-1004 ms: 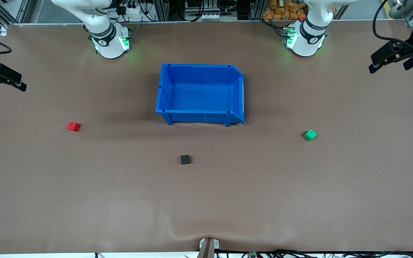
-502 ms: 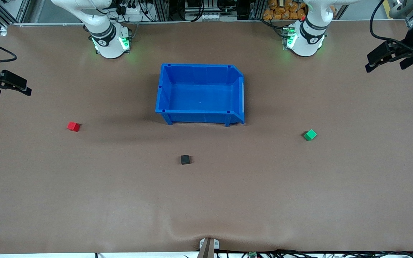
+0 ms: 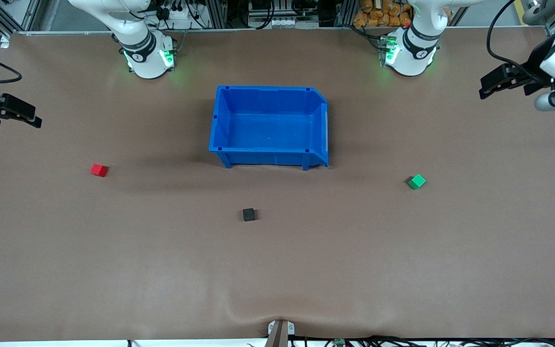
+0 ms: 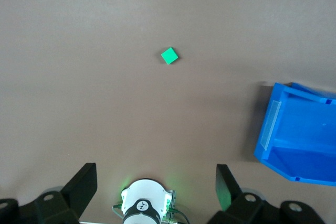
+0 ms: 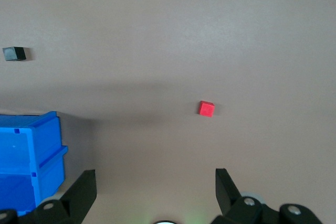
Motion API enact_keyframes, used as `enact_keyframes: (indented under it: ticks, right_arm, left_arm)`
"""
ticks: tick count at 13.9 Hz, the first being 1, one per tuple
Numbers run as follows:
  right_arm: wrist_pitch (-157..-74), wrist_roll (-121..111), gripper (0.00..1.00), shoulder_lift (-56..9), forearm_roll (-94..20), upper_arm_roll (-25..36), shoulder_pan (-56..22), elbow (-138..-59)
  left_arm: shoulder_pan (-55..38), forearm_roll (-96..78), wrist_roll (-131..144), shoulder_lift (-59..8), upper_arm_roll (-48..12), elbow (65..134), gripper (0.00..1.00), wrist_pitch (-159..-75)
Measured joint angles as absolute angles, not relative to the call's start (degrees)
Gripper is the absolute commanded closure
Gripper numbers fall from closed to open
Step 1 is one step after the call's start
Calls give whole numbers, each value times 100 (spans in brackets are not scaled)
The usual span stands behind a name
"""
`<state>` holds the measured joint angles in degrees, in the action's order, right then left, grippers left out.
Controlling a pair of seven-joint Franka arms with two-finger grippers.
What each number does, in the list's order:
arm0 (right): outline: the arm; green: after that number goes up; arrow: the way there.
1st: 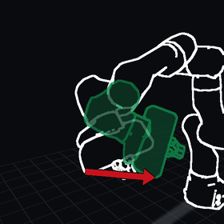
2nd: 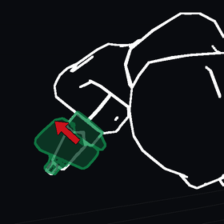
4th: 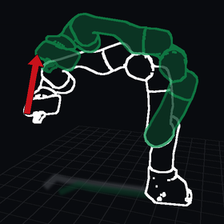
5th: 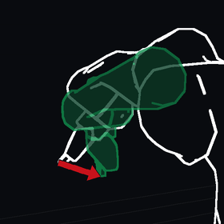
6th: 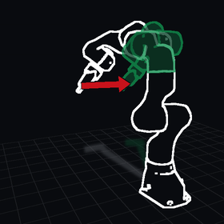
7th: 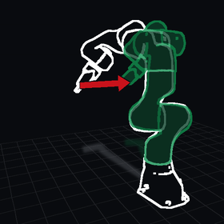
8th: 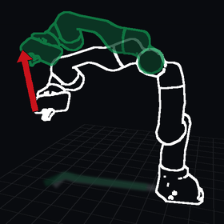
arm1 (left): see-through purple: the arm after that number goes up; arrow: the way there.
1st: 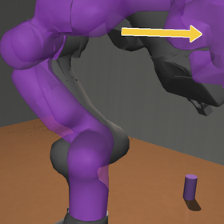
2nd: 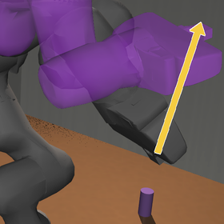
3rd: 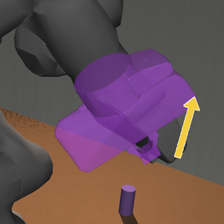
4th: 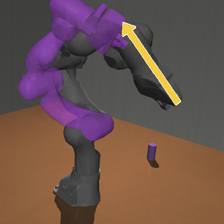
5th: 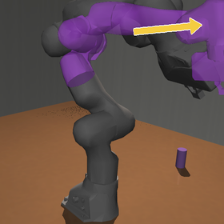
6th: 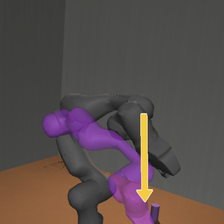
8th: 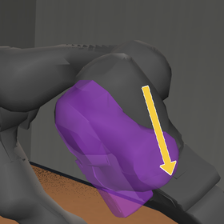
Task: Attach green and red cubes to black cube
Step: 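Reach the left gripper to the green cube while the right gripper reaches the red cube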
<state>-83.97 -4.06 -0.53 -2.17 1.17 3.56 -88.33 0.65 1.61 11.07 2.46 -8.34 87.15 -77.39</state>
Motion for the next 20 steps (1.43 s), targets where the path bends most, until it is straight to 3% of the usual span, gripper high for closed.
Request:
enact_keyframes:
  ticks: [3,10,20]
  right_arm:
    - [-8382,-408,0,-164,-221,121,485,-8833]
    - [-8229,-431,0,-749,-216,114,665,-8841]
    - [-8470,-447,0,-1285,-214,124,909,-8842]
  left_arm:
    - [74,161,1109,226,-829,9114,0,-8173]
    - [147,167,1359,84,-817,11108,0,-10610]
    - [142,168,2572,-980,-880,13028,0,-14069]
